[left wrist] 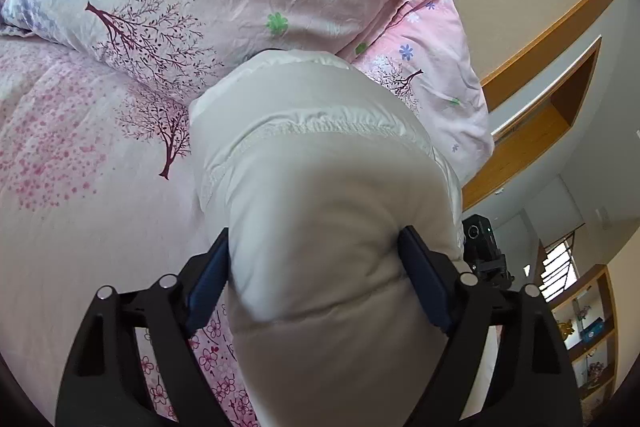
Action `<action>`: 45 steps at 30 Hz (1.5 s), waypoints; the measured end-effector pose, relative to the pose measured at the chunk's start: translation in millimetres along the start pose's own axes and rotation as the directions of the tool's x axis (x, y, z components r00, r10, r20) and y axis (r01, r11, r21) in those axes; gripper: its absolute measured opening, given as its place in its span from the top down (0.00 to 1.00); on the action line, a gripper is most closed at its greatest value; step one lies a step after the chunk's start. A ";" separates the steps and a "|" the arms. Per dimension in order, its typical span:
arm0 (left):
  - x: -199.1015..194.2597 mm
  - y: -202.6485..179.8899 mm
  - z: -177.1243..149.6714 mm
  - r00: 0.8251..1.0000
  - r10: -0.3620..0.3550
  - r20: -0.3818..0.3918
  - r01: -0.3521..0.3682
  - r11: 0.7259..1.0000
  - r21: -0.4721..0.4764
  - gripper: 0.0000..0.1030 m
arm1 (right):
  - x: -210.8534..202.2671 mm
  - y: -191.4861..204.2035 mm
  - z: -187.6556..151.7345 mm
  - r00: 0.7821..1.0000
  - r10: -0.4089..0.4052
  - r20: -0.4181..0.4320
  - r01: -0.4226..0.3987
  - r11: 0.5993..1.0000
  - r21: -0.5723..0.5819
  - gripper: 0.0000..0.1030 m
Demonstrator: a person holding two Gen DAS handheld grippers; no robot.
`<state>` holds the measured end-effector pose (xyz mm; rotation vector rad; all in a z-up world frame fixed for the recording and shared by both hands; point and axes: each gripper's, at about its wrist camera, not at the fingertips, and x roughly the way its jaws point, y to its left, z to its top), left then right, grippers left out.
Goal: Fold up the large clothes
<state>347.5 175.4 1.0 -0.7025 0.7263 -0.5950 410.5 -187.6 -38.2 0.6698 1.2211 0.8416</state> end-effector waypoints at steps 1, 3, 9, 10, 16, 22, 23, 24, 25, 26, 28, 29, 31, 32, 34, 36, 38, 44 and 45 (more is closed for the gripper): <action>-1.1 -4.2 0.1 1.000 0.016 0.001 -0.016 1.000 0.005 0.20 | -7.0 -0.1 -3.4 1.000 -0.017 0.010 0.017 1.000 0.002 0.04; -9.4 -11.3 -0.3 0.998 0.059 0.006 -0.059 0.998 0.029 0.20 | -30.5 5.4 -19.9 0.996 -0.071 0.054 0.071 0.997 -0.006 0.04; -58.9 -56.4 -16.4 0.961 0.237 0.144 -0.261 0.949 0.179 0.08 | -94.4 52.5 -75.5 0.887 -0.250 0.389 0.323 0.937 -0.133 0.05; -64.6 -64.1 -22.1 0.952 0.260 0.165 -0.291 0.935 0.205 0.07 | -99.3 66.1 -90.2 0.850 -0.268 0.453 0.380 0.908 -0.175 0.07; -69.3 -107.9 -62.2 0.900 0.356 0.250 -0.429 0.827 0.363 0.04 | -79.7 121.9 -161.1 0.747 -0.272 0.606 0.575 0.722 -0.384 0.50; -47.8 -122.0 -92.2 0.884 0.404 0.236 -0.467 0.746 0.474 0.04 | -44.3 123.1 -164.8 0.739 -0.356 0.572 0.632 0.661 -0.405 0.59; -43.1 -120.0 -95.0 0.886 0.409 0.219 -0.463 0.744 0.483 0.04 | -33.7 114.2 -168.9 0.739 -0.377 0.559 0.637 0.660 -0.398 0.59; -36.5 -116.9 -98.3 0.892 0.411 0.190 -0.449 0.747 0.491 0.04 | -26.0 102.8 -166.2 0.744 -0.409 0.528 0.637 0.670 -0.380 0.59; -30.5 -113.4 -101.6 0.898 0.410 0.159 -0.431 0.755 0.495 0.03 | -17.1 93.6 -158.3 0.748 -0.418 0.515 0.634 0.679 -0.370 0.59; -23.1 -109.3 -105.1 0.903 0.410 0.131 -0.418 0.761 0.496 0.02 | -14.0 86.4 -158.1 0.753 -0.424 0.503 0.629 0.687 -0.363 0.59; -14.9 -108.4 -112.9 0.888 0.436 0.144 -0.442 0.728 0.524 0.02 | -10.4 76.3 -157.2 0.763 -0.426 0.486 0.617 0.705 -0.350 0.59; -11.6 -109.2 -116.2 0.882 0.447 0.149 -0.452 0.712 0.537 0.02 | -9.6 73.3 -156.6 0.765 -0.430 0.480 0.615 0.710 -0.343 0.59; -7.0 -108.0 -119.1 0.874 0.460 0.153 -0.464 0.700 0.542 0.02 | -7.7 73.6 -152.0 0.762 -0.442 0.473 0.622 0.703 -0.345 0.59; -5.7 -107.7 -120.1 0.871 0.466 0.158 -0.470 0.692 0.548 0.02 | -8.1 75.6 -149.3 0.761 -0.450 0.467 0.626 0.698 -0.347 0.59; -4.5 -107.1 -120.2 0.863 0.478 0.165 -0.482 0.681 0.551 0.02 | -15.8 88.7 -141.2 0.764 -0.461 0.451 0.624 0.706 -0.335 0.59; -4.8 -105.8 -117.0 0.863 0.479 0.161 -0.483 0.690 0.538 0.02 | -36.4 110.2 -130.8 0.772 -0.383 0.507 0.587 0.736 -0.337 0.59; -4.5 -106.9 -115.6 0.862 0.480 0.161 -0.484 0.688 0.540 0.02 | -46.7 128.8 -110.7 0.745 -0.355 0.565 0.600 0.727 -0.334 0.54; -2.3 -109.7 -115.8 0.853 0.493 0.168 -0.499 0.678 0.540 0.02 | -41.8 140.8 -35.0 0.682 -0.435 0.587 0.662 0.709 -0.244 0.38; -2.1 -109.8 -115.9 0.852 0.495 0.170 -0.501 0.677 0.539 0.02 | -40.0 135.0 -21.2 0.691 -0.445 0.569 0.648 0.731 -0.215 0.38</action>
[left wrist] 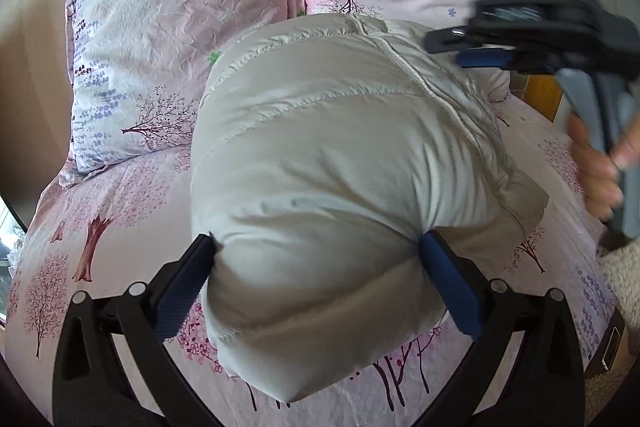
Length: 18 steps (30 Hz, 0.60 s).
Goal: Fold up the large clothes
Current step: 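Set the rolled jacket down by the pillows with both grippers, release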
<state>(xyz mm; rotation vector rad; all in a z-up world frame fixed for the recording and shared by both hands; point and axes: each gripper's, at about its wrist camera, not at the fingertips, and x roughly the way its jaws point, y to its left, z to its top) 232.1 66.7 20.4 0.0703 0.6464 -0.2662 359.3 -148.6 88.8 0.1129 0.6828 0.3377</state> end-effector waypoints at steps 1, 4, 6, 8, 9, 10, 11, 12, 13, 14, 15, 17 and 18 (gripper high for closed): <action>0.2 -0.2 0.3 1.000 0.002 0.001 -0.002 1.000 0.000 0.02 | 8.4 -4.0 1.6 1.000 0.011 -0.025 -0.010 1.000 0.021 0.38; 0.3 -2.0 1.9 1.000 0.009 0.009 -0.009 1.000 0.009 0.02 | 32.4 -15.1 -5.0 0.993 -0.003 -0.116 0.009 0.999 0.050 0.37; -0.3 -6.3 3.8 1.000 0.019 0.019 -0.019 1.000 0.023 0.02 | 45.2 -22.7 -9.9 0.986 -0.015 -0.164 0.027 0.997 0.072 0.37; -0.1 -9.9 5.6 0.999 0.028 0.027 -0.029 0.999 0.033 0.02 | 51.7 -28.8 -12.7 0.980 -0.019 -0.197 0.038 0.995 0.093 0.37; -0.1 -12.0 6.9 0.999 0.032 0.034 -0.033 0.999 0.037 0.02 | 57.3 -34.1 -13.4 0.976 -0.015 -0.218 0.041 0.993 0.115 0.37; -0.3 -13.7 7.8 0.998 0.035 0.042 -0.037 0.999 0.039 0.02 | 60.2 -37.0 -13.9 0.974 -0.014 -0.228 0.044 0.991 0.127 0.36; -0.6 -14.6 8.7 0.998 0.037 0.050 -0.040 0.998 0.041 0.02 | 64.8 -42.1 -15.1 0.971 -0.014 -0.240 0.050 0.988 0.148 0.36; -1.6 -16.0 10.1 0.997 0.040 0.063 -0.043 0.998 0.042 0.02 | 67.8 -44.3 -14.2 0.969 -0.011 -0.247 0.052 0.986 0.158 0.35; -3.3 -16.1 11.2 0.997 0.041 0.068 -0.044 0.998 0.038 0.02 | 67.1 -45.5 -14.8 0.968 -0.007 -0.249 0.050 0.985 0.166 0.35; -4.7 -15.0 11.9 0.997 0.040 0.064 -0.042 0.999 0.029 0.02 | 63.2 -45.9 -15.1 0.970 -0.008 -0.241 0.051 0.984 0.171 0.35; -9.9 -11.4 11.7 0.998 0.032 0.057 -0.033 0.999 0.007 0.02 | 53.7 -43.9 -17.3 0.975 -0.021 -0.221 0.058 0.985 0.162 0.36; -22.2 -4.4 8.0 0.997 0.014 0.081 -0.012 1.000 -0.023 0.02 | 24.7 -31.2 -25.6 0.989 -0.038 -0.140 0.051 0.994 0.092 0.36; -32.7 0.7 3.7 0.994 0.008 0.109 -0.004 0.999 -0.041 0.02 | 2.1 -22.0 -36.8 0.996 -0.029 -0.084 0.033 0.998 0.048 0.36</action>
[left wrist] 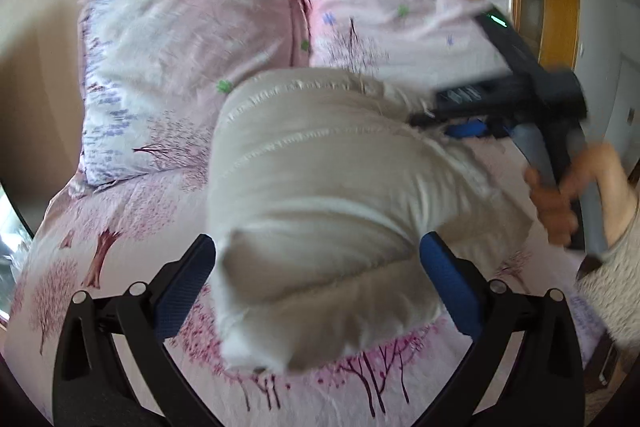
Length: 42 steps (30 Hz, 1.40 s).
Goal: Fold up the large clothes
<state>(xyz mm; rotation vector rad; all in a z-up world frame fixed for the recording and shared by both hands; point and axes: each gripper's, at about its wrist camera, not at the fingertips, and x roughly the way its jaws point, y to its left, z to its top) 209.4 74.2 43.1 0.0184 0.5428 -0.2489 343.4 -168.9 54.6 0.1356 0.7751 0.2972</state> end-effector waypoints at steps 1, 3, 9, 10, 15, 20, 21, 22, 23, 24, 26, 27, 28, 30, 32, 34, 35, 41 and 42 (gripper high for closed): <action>-9.5 4.4 -2.8 1.000 0.004 0.024 -0.004 1.000 -0.015 0.02 | -10.8 3.4 -7.6 1.000 0.015 0.023 -0.014 1.000 -0.019 0.35; -26.6 14.7 -10.0 0.998 0.029 0.055 -0.026 0.998 -0.051 0.02 | -38.4 9.5 -34.6 0.996 0.051 0.071 -0.048 0.998 -0.048 0.35; -49.0 34.0 -38.7 0.998 0.056 0.043 -0.048 0.985 -0.167 0.02 | -43.1 12.8 -90.3 0.998 -0.007 0.061 0.012 0.996 -0.086 0.35; -50.9 33.7 -42.4 0.997 0.066 0.042 -0.058 0.984 -0.171 0.02 | -33.5 9.9 -94.9 0.999 -0.027 0.042 0.030 0.996 -0.082 0.35; -59.8 32.7 -56.4 0.992 0.119 0.039 -0.109 0.974 -0.196 0.02 | -6.1 -0.3 -97.2 0.999 -0.042 -0.019 0.041 0.998 -0.038 0.30; -62.7 26.8 -63.6 0.985 0.168 0.034 -0.158 0.967 -0.202 0.02 | 3.0 -9.0 -97.0 0.999 -0.028 -0.034 0.028 1.000 0.000 0.25; -61.2 24.2 -64.7 0.981 0.194 0.013 -0.188 0.963 -0.195 0.02 | -3.1 -6.8 -95.7 0.999 -0.038 -0.025 0.038 0.999 -0.002 0.25; -60.7 21.8 -65.5 0.979 0.206 0.004 -0.201 0.962 -0.185 0.02 | -12.2 -3.1 -95.6 0.998 -0.055 -0.004 0.055 0.998 -0.016 0.24; -60.7 19.9 -66.5 0.978 0.209 -0.001 -0.207 0.963 -0.174 0.02 | -21.2 0.1 -96.5 0.997 -0.071 0.021 0.071 0.997 -0.031 0.22; -60.8 18.2 -68.6 0.976 0.217 -0.015 -0.216 0.962 -0.168 0.02 | -34.9 6.1 -99.0 0.995 -0.081 0.055 0.084 0.995 -0.047 0.10; -59.3 17.3 -71.0 0.970 0.239 -0.048 -0.244 0.956 -0.164 0.02 | -62.8 14.2 -105.8 0.987 -0.067 0.147 0.076 0.995 -0.059 0.01; -58.7 16.9 -71.8 0.968 0.244 -0.059 -0.251 0.955 -0.160 0.02 | -72.1 16.7 -109.0 0.981 -0.076 0.178 0.087 0.994 -0.058 0.01; -57.9 17.7 -72.1 0.969 0.239 -0.063 -0.246 0.956 -0.161 0.02 | -80.8 18.7 -112.9 0.975 -0.088 0.204 0.102 0.993 -0.058 0.01; -58.6 19.6 -74.0 0.975 0.211 -0.069 -0.220 0.959 -0.179 0.02 | -91.9 23.4 -119.2 0.969 -0.101 0.224 0.119 0.991 -0.068 0.01; -59.6 19.2 -75.2 0.978 0.195 -0.073 -0.205 0.961 -0.187 0.02 | -94.9 25.1 -124.0 0.971 -0.114 0.212 0.133 0.988 -0.074 0.01; -61.0 15.6 -75.6 0.979 0.192 -0.073 -0.202 0.963 -0.177 0.02 | -97.4 30.5 -131.7 0.968 -0.144 0.204 0.164 0.983 -0.083 0.01; -60.8 13.7 -75.4 0.978 0.193 -0.074 -0.203 0.964 -0.170 0.02 | -98.3 33.4 -136.4 0.966 -0.159 0.206 0.179 0.980 -0.084 0.01; -58.6 5.9 -76.8 0.974 0.195 -0.114 -0.211 0.965 -0.155 0.02 | -101.0 31.4 -159.8 0.976 -0.139 0.167 0.146 0.989 -0.033 0.01; -57.3 5.1 -76.6 0.973 0.197 -0.119 -0.214 0.965 -0.152 0.02 | -98.9 32.4 -163.3 0.979 -0.137 0.152 0.143 0.989 -0.031 0.01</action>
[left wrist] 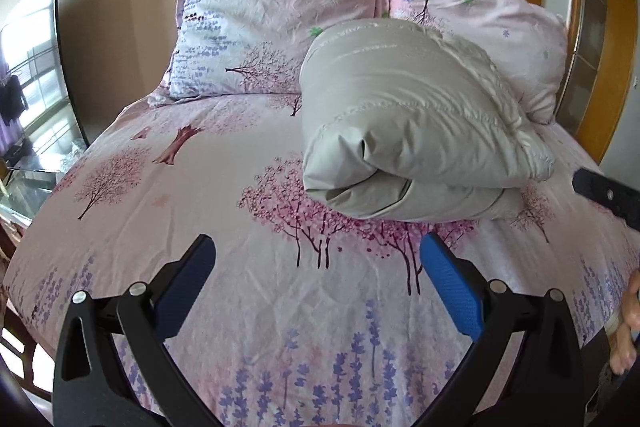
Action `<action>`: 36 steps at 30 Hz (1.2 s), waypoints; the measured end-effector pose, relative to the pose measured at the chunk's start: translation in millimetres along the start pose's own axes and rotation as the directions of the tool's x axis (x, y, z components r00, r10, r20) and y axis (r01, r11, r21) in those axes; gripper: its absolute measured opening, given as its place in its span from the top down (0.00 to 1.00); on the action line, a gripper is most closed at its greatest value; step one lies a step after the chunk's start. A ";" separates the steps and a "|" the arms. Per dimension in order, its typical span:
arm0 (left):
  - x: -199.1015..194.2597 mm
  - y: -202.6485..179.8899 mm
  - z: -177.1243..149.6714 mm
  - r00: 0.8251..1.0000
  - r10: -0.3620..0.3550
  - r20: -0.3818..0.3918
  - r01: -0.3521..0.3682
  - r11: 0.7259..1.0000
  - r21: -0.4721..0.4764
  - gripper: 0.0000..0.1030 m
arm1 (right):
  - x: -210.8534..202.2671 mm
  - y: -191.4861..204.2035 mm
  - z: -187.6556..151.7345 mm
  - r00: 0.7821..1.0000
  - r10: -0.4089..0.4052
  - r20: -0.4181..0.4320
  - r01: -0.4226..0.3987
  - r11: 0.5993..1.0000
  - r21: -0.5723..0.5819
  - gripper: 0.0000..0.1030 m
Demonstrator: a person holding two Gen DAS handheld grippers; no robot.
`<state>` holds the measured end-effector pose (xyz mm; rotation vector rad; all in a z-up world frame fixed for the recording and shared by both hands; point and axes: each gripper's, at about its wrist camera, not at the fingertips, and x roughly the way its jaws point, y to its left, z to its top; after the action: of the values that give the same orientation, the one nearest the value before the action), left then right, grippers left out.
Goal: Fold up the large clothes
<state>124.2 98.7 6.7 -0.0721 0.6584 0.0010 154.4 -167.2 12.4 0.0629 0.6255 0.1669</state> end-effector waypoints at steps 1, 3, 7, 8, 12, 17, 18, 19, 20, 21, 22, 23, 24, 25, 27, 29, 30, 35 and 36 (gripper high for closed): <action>0.9 -0.5 -0.1 1.000 -0.002 -0.006 0.002 1.000 0.002 0.02 | 1.4 1.9 -3.2 1.000 -0.007 -0.013 0.007 1.000 -0.004 0.01; 2.8 -0.9 -0.3 1.000 -0.007 -0.024 0.007 1.000 0.001 0.02 | 5.6 7.6 -7.8 0.999 -0.036 -0.039 0.035 0.999 -0.028 0.01; 5.4 -2.7 -0.1 0.999 -0.007 -0.052 0.007 1.000 0.009 0.02 | 13.0 17.9 -14.6 0.994 -0.069 -0.082 0.064 0.996 -0.063 0.01; 6.0 -3.3 0.0 0.998 -0.007 -0.058 0.008 1.000 0.013 0.02 | 14.5 19.8 -15.5 0.993 -0.076 -0.090 0.070 0.995 -0.069 0.01; 11.7 -4.4 1.3 0.994 -0.010 -0.109 0.013 1.000 0.023 0.02 | 20.2 26.1 -18.8 0.988 -0.096 -0.125 0.084 0.992 -0.095 0.01; 17.8 -3.5 2.8 0.987 -0.015 -0.157 0.019 1.000 0.019 0.02 | 24.6 24.4 -19.6 0.981 -0.117 -0.157 0.103 0.990 -0.096 0.01; 18.4 -3.4 3.5 0.987 -0.016 -0.162 0.020 1.000 0.020 0.02 | 25.5 23.8 -20.0 0.979 -0.118 -0.164 0.104 0.990 -0.093 0.01; 18.8 -3.7 4.0 0.986 -0.016 -0.166 0.020 1.000 0.023 0.02 | 26.3 23.0 -20.1 0.979 -0.115 -0.168 0.101 0.991 -0.092 0.01; 19.2 -4.7 4.4 0.985 -0.012 -0.170 0.017 0.999 0.029 0.02 | 27.0 22.4 -20.5 0.978 -0.114 -0.173 0.100 0.991 -0.090 0.01; 19.4 -5.3 4.5 0.985 -0.009 -0.172 0.015 0.999 0.032 0.02 | 27.7 22.0 -20.9 0.977 -0.116 -0.177 0.101 0.991 -0.089 0.01; 19.5 -6.1 4.7 0.985 -0.009 -0.174 0.015 0.999 0.035 0.02 | 28.2 21.9 -21.2 0.977 -0.118 -0.179 0.103 0.991 -0.090 0.01; 19.7 -7.0 4.7 0.984 -0.011 -0.177 0.018 0.999 0.038 0.02 | 28.7 22.1 -21.8 0.976 -0.120 -0.181 0.105 0.990 -0.093 0.01; 19.9 -7.6 4.8 0.984 -0.011 -0.179 0.019 0.999 0.040 0.02 | 29.1 22.2 -22.0 0.976 -0.122 -0.183 0.106 0.990 -0.095 0.01; 20.2 -8.6 4.8 0.983 -0.011 -0.182 0.019 0.999 0.043 0.02 | 29.5 22.4 -22.2 0.975 -0.124 -0.185 0.108 0.989 -0.097 0.01; 21.4 -9.7 4.5 0.982 -0.010 -0.190 0.019 0.999 0.048 0.02 | 30.3 22.5 -22.6 0.974 -0.124 -0.191 0.106 0.989 -0.105 0.01; 23.1 -10.3 3.8 0.980 -0.014 -0.200 0.024 0.999 0.049 0.02 | 30.8 23.6 -23.4 0.972 -0.133 -0.195 0.113 0.987 -0.114 0.01; 24.3 -10.5 3.4 0.978 -0.015 -0.206 0.025 0.999 0.048 0.02 | 31.5 23.4 -23.6 0.971 -0.135 -0.197 0.113 0.986 -0.118 0.01; 29.8 -9.3 2.0 0.975 0.007 -0.222 0.005 0.999 0.053 0.02 | 35.1 22.3 -24.6 0.966 -0.141 -0.216 0.116 0.985 -0.125 0.01; 30.8 -8.9 1.6 0.974 0.008 -0.226 0.005 0.999 0.053 0.02 | 35.6 22.3 -24.9 0.966 -0.143 -0.217 0.118 0.985 -0.126 0.01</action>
<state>149.9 89.2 -10.3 -0.0205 0.8858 -0.0235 165.1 -138.9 -25.9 -0.1075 0.8438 0.0813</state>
